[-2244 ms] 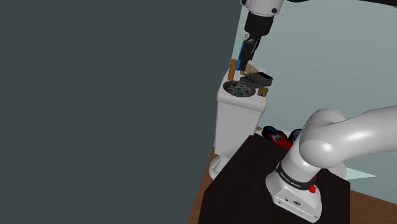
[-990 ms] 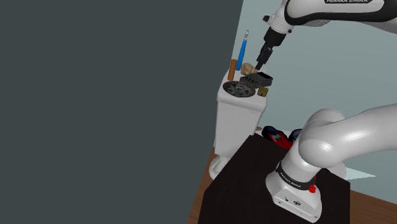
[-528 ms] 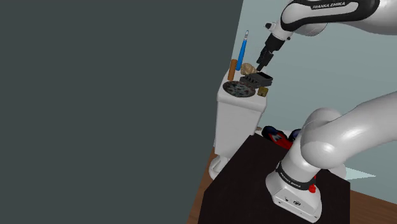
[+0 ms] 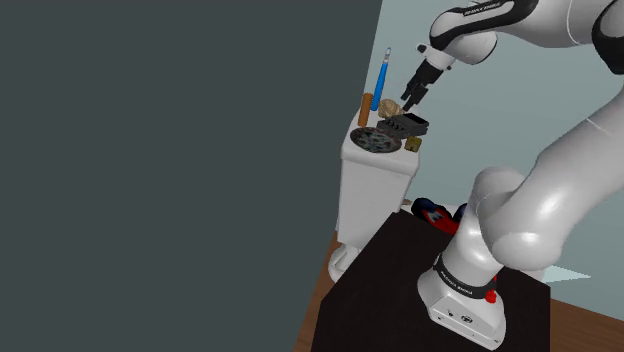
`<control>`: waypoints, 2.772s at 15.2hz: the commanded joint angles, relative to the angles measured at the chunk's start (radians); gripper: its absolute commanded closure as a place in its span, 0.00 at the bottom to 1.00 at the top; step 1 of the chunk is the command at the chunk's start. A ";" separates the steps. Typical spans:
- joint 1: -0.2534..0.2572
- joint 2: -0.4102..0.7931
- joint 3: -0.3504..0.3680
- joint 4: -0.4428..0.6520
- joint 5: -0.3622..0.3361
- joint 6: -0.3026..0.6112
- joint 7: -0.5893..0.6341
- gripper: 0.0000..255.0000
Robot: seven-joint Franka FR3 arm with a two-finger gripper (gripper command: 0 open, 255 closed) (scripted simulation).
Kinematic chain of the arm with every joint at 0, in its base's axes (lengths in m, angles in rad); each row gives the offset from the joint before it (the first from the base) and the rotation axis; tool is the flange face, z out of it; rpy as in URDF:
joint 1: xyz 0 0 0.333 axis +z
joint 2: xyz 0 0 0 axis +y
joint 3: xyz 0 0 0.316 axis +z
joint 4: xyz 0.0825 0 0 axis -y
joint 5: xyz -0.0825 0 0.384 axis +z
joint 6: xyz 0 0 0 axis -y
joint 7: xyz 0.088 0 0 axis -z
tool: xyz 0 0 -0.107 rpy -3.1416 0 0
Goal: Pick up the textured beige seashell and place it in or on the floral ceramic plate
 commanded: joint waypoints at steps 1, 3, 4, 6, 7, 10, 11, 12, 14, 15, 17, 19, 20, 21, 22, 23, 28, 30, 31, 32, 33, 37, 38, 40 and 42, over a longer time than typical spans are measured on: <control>0.135 0.092 -0.175 0.066 0.116 -0.002 -0.128 0.00; 0.507 0.172 -0.587 0.147 0.233 -0.021 -0.244 0.00; 0.550 0.131 -0.618 0.159 0.190 -0.015 -0.221 0.00; 0.564 0.083 -0.611 0.145 0.133 0.017 -0.182 0.00; 0.582 0.073 -0.624 0.139 0.123 0.030 -0.176 0.00; 0.636 0.047 -0.664 0.123 0.096 0.069 -0.157 0.00; 0.664 0.034 -0.686 0.115 0.083 0.088 -0.148 0.00; 0.664 0.035 -0.686 0.115 0.084 0.088 -0.148 0.00; 0.665 0.035 -0.687 0.115 0.084 0.088 -0.149 0.00; 0.665 0.035 -0.687 0.115 0.084 0.088 -0.149 0.00; 0.664 0.035 -0.686 0.115 0.083 0.088 -0.148 0.00; 0.664 0.034 -0.686 0.115 0.083 0.088 -0.148 0.00; 0.665 0.035 -0.685 0.113 0.083 0.090 -0.147 1.00; 0.659 0.037 -0.681 0.117 0.086 0.084 -0.149 1.00; 0.644 0.045 -0.669 0.107 0.095 0.087 -0.156 1.00; 0.617 0.055 -0.651 0.093 0.109 0.090 -0.170 1.00; 0.634 0.041 -0.671 0.083 0.096 0.108 -0.170 1.00; 0.654 0.041 -0.676 0.122 0.089 0.076 -0.149 1.00; 0.644 0.047 -0.666 0.130 0.095 0.064 -0.150 1.00; 0.635 0.054 -0.657 0.139 0.101 0.051 -0.150 1.00; 0.625 0.061 -0.648 0.147 0.107 0.039 -0.152 1.00; 0.590 0.086 -0.614 0.183 0.130 -0.012 -0.154 1.00; 0.582 0.092 -0.606 0.193 0.135 -0.025 -0.154 1.00; 0.566 0.102 -0.591 0.213 0.144 -0.050 -0.154 1.00; 0.552 0.112 -0.577 0.233 0.152 -0.076 -0.153 1.00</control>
